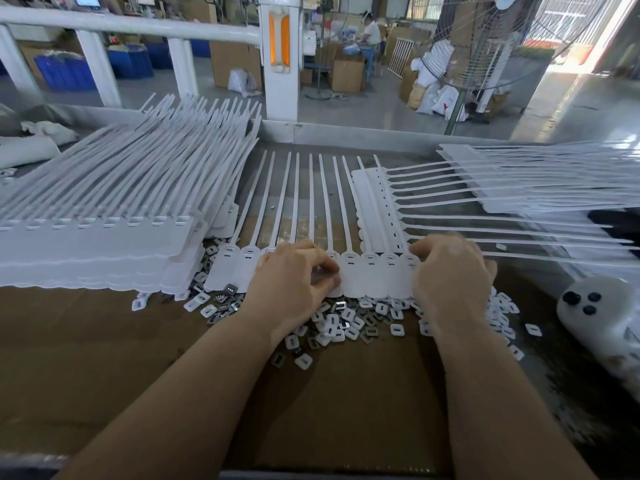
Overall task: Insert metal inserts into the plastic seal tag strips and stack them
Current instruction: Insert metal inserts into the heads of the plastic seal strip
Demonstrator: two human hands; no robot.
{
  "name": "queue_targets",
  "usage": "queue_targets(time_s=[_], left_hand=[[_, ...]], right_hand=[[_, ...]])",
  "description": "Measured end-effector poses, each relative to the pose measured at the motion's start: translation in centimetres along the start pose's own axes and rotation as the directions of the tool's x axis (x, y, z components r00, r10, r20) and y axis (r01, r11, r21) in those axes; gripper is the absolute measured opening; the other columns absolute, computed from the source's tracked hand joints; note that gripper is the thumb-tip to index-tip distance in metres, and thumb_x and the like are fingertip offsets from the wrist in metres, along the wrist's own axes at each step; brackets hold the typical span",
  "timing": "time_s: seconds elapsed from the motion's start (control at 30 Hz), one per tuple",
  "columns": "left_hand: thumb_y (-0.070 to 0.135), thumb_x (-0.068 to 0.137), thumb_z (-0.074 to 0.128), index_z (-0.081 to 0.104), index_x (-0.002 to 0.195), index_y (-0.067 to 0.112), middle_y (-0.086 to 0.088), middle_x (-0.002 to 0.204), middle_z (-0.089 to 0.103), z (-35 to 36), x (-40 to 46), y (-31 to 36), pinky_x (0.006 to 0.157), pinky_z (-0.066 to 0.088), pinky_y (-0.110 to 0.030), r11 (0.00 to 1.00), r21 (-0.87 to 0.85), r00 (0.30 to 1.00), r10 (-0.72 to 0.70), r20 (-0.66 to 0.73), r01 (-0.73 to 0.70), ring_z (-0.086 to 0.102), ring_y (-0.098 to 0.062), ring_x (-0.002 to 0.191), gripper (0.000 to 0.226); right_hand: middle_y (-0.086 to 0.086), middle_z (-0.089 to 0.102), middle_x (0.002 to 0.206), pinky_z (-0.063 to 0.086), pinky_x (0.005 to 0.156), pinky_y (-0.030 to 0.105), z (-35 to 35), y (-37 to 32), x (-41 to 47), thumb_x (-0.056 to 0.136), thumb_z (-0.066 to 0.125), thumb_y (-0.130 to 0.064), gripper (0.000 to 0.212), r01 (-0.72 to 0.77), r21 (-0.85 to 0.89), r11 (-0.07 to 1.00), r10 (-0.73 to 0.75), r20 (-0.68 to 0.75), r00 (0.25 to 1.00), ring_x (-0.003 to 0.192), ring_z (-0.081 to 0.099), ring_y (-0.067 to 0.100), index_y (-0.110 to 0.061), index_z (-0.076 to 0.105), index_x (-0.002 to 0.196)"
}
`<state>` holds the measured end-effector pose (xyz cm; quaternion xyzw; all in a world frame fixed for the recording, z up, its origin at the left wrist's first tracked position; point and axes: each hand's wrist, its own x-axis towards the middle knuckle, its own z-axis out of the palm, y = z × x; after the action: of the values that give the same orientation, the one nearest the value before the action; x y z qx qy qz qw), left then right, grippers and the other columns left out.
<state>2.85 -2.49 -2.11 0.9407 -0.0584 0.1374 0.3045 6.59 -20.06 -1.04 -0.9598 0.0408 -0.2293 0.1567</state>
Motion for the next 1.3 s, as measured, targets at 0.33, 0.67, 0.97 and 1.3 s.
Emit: queue_targets(time_s=[0.33,0.67,0.97,1.3], left_hand=[[0.016,0.087,0.062,0.071,0.100,0.023,0.017,0.090,0.057,-0.2,0.2,-0.1,0.095,0.043,-0.029,0.999,-0.032,1.000,-0.006,-0.004,0.006,0.053,-0.007,0.095,0.017],[0.010,0.085,0.064,0.071,0.102,0.019,0.017,0.090,0.055,-0.6,0.2,0.0,0.080,0.036,0.002,0.997,-0.067,0.999,-0.023,0.026,0.024,0.054,-0.001,0.088,0.020],[0.030,0.078,0.072,0.066,0.105,0.025,0.015,0.104,0.047,-0.8,0.2,-0.5,0.091,0.030,-0.015,0.990,-0.005,0.987,-0.143,-0.068,0.143,0.043,-0.006,0.107,0.028],[0.027,0.086,0.063,0.048,0.128,0.025,-0.006,0.132,0.044,-1.6,0.6,-2.0,0.103,0.029,-0.032,0.929,-0.136,0.898,-0.368,-0.241,0.344,0.038,-0.025,0.123,0.045]], right_hand=[[0.000,0.061,0.107,0.027,0.097,0.044,0.2,0.5,0.9,0.090,0.054,-0.032,0.020,-0.175,0.115,0.978,0.157,0.152,0.976,0.106,0.046,0.020,-0.025,0.070,0.098],[0.003,0.061,0.112,0.035,0.101,0.046,0.7,0.8,1.4,0.090,0.057,-0.033,0.021,-0.180,0.237,0.955,0.130,0.212,0.969,0.109,0.050,0.022,-0.021,0.068,0.103],[-0.013,0.056,0.084,0.038,0.049,0.002,-0.2,0.9,1.5,0.090,0.061,-0.017,0.011,-0.318,0.684,0.657,0.160,0.286,0.945,0.074,0.050,-0.001,-0.017,0.063,0.101],[-0.007,0.062,0.084,0.051,0.081,0.023,-0.9,0.6,1.7,0.086,0.066,-0.014,0.008,-0.480,0.821,0.310,0.379,0.356,0.854,0.077,0.057,0.004,-0.022,0.066,0.086]])
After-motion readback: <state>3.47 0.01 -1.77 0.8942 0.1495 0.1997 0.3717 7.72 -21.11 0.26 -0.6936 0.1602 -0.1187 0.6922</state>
